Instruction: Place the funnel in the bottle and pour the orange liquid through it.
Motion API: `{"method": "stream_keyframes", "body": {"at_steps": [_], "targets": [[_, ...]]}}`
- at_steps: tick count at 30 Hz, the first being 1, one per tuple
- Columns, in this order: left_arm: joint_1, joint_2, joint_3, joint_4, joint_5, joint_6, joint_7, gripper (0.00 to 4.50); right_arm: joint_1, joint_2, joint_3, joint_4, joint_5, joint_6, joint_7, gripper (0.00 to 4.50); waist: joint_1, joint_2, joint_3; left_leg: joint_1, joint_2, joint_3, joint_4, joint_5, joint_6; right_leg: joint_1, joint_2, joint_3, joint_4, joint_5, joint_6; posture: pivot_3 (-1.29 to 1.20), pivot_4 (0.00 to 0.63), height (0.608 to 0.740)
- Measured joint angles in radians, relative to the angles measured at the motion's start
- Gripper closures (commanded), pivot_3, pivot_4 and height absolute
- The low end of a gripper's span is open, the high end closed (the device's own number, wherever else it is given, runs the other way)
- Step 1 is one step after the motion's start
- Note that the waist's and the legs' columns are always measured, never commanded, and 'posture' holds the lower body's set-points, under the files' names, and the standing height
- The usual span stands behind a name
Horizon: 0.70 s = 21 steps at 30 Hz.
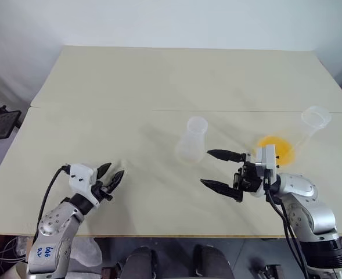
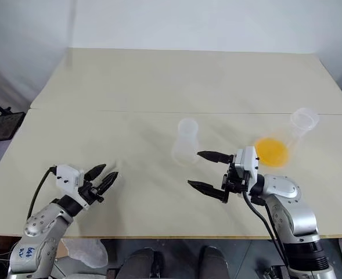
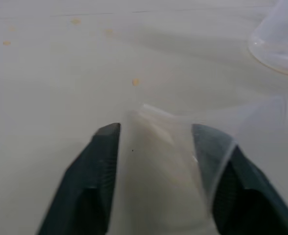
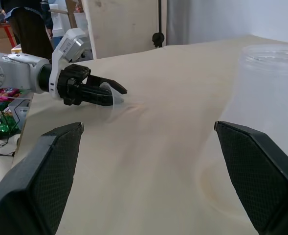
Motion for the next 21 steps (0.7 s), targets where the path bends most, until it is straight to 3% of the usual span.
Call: {"method": "stream_keyframes", "body": {"at_steps": [4,5,8,13,17,21], "targets": [[0.021,0.023,0.027,-0.023,-0.046,0.031,-0.027,4.38,0.005,0.000,0.000,-0.002,0.000,0.000,0.005,0.00,0.000,0.000,0.000,0.000,0.000,0.000,0.000,0.000,0.000,0.000,0.000,0.000,0.000,0.000,0.000,0.00,0.150,0.740],[0.022,0.029,0.036,-0.032,-0.060,0.038,-0.033,4.47,0.006,0.000,0.000,-0.002,0.000,0.000,0.004,0.00,0.001,0.000,0.000,0.000,0.000,0.000,0.000,0.000,0.000,0.000,0.000,0.000,0.000,0.000,0.000,0.00,0.150,0.740],[0.000,0.081,0.070,-0.053,-0.143,0.089,-0.079,4.47,0.017,0.000,-0.005,-0.005,0.000,-0.001,-0.006,0.00,0.002,0.000,0.000,0.000,0.000,-0.001,0.000,0.000,0.000,0.000,0.000,0.000,0.000,0.000,0.000,0.00,0.150,0.740],[-0.196,0.284,0.168,-0.063,-0.377,0.281,-0.177,4.47,0.065,0.004,-0.035,-0.017,0.000,-0.013,-0.052,0.00,0.003,0.000,0.000,0.000,0.000,-0.001,0.000,0.000,0.000,0.000,0.000,0.000,0.002,0.000,0.000,0.00,0.150,0.740],[-0.473,0.433,0.106,0.003,-0.509,0.433,-0.314,4.47,0.087,0.018,-0.106,-0.038,0.014,-0.022,-0.123,0.00,0.005,0.000,0.000,0.000,-0.001,-0.001,0.000,0.000,-0.001,0.000,0.000,0.000,0.003,0.000,0.000,0.00,0.150,0.740],[-0.773,0.501,-0.027,0.146,-0.525,0.593,-0.380,4.47,0.135,0.038,-0.174,-0.081,0.036,-0.023,-0.193,0.00,0.001,0.000,0.000,0.001,-0.001,0.000,-0.002,0.000,-0.001,-0.001,0.001,0.001,0.003,0.000,0.000,0.00,0.150,0.740]]}}
